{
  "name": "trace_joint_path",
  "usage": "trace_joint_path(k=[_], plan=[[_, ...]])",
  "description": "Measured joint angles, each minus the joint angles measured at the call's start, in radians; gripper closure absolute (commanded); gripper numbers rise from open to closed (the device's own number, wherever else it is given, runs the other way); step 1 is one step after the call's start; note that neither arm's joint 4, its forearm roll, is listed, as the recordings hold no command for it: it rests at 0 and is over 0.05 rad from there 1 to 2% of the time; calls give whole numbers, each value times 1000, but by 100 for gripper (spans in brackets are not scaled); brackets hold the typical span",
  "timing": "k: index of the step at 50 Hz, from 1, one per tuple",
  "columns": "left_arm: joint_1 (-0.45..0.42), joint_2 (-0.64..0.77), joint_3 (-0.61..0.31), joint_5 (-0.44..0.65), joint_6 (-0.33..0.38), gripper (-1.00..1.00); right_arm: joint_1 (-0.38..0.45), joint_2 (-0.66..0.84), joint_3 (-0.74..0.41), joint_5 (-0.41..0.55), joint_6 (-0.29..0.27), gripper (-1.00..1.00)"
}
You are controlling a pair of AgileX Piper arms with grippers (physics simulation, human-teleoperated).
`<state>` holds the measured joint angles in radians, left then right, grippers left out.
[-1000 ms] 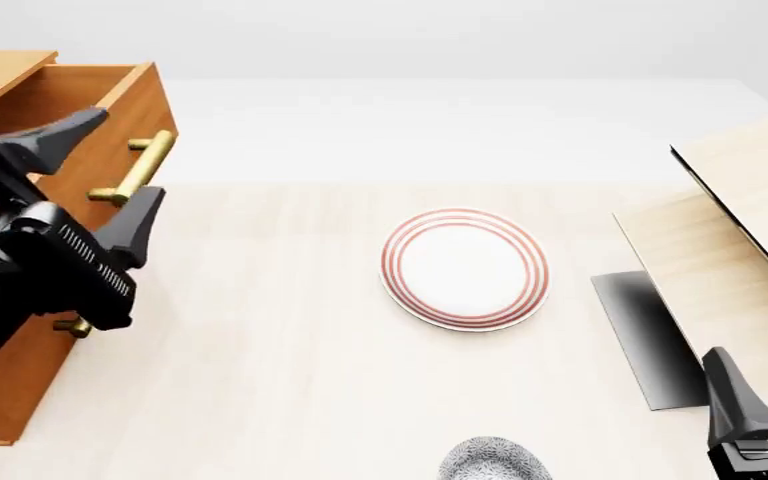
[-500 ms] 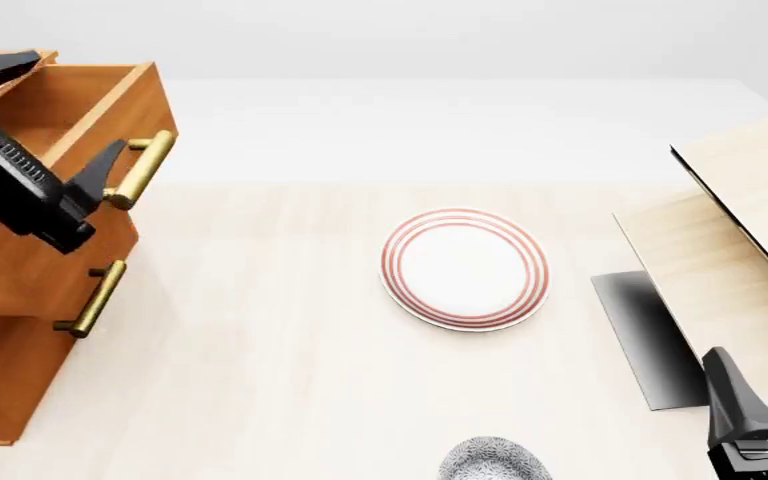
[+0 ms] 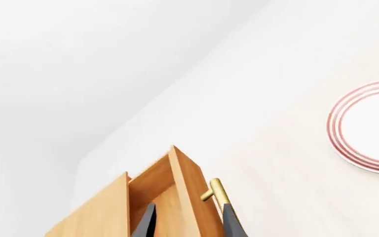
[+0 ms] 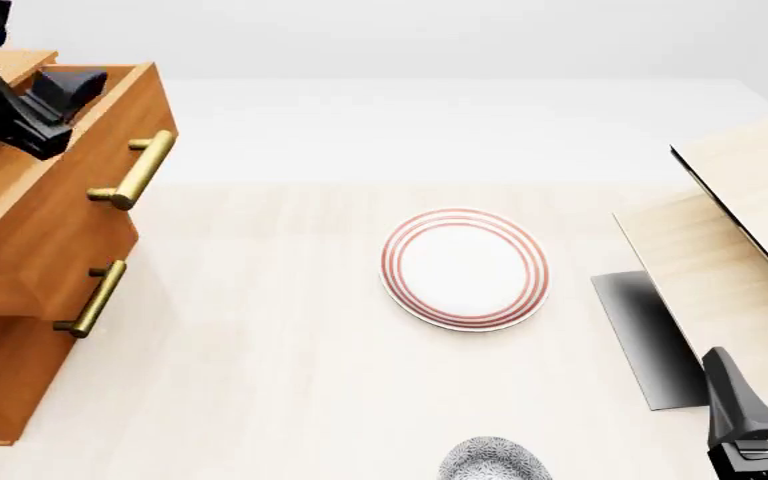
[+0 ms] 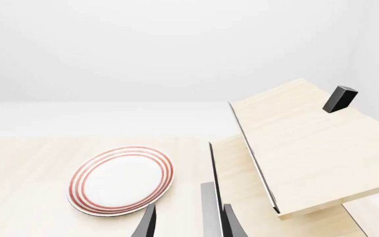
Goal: Open the top drawer of the cabinet and put the bowl in it.
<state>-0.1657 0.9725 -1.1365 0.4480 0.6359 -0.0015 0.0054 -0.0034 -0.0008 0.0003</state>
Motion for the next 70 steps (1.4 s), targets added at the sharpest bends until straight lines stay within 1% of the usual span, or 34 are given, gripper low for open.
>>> trace_joint_path(k=[6,11,21,30,45,54,70], plan=[[17,38,-71,75,-73,-100,0,0,0,0,0,-100],[14,81,-133,129,-143,-100,0,0,0,0,0,-100],[45,131,-222,224,-267,-100,0,0,0,0,0,-100],[78,167,-286,294,-352,-100,0,0,0,0,0,-100],[92,245,-364,375,-471,-100,0,0,0,0,0,-100],[64,300,-405,401,-548,-100,0,0,0,0,0,-100],[61,339,-419,409,-640,-100,0,0,0,0,0,-100]])
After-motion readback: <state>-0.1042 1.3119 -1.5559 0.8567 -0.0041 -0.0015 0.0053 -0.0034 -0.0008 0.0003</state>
